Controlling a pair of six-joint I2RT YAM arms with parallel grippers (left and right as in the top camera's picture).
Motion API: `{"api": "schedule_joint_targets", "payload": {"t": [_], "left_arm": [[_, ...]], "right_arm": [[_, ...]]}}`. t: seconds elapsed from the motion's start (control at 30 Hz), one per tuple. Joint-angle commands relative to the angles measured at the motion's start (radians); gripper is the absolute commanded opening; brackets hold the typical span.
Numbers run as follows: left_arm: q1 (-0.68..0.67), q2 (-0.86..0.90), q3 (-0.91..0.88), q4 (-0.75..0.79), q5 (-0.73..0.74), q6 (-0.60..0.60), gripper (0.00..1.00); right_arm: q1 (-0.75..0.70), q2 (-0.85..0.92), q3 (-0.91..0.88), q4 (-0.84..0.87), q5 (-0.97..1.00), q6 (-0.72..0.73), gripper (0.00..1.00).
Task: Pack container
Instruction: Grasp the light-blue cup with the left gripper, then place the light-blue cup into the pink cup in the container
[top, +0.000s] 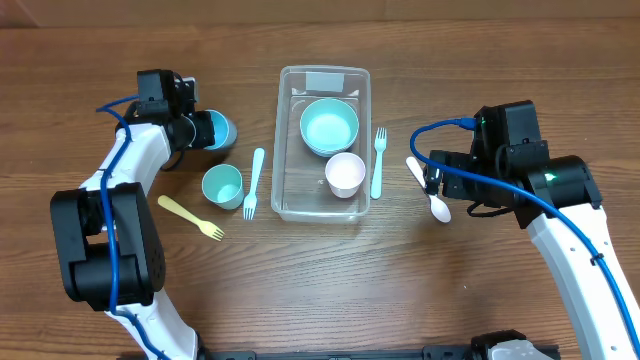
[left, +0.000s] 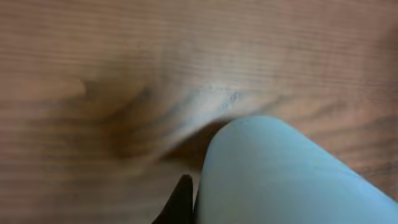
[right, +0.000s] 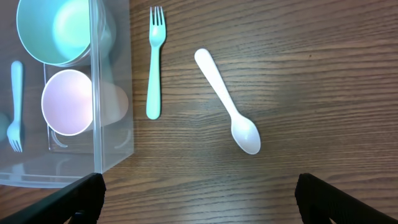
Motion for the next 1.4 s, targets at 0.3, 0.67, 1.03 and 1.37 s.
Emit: {"api": "schedule_joint_targets", "payload": {"t": [0.3,0.67,1.03,1.37], "left_arm": [[-0.159,-0.253,0.433,-0.348,-0.122,0.0,0.04],[-0.618,-0.199,0.441,-0.522,-0.152,0.106,0.04],[-0.695,0.002,0.441,-0.62,-0.219,0.089,0.04],[-0.695,0.037,0.441,-0.594,-0.218,0.082,0.56]], "right_arm": [[-0.002,-0.008,-0.003,0.006,-0.005,0.0,1.0],[-0.002,-0.008,-0.003,0.006,-0.005,0.0,1.0],[-0.002,-0.008,-0.003,0.006,-0.005,0.0,1.0],[-0.002,-0.008,-0.003,0.006,-0.005,0.0,1.0]]}}
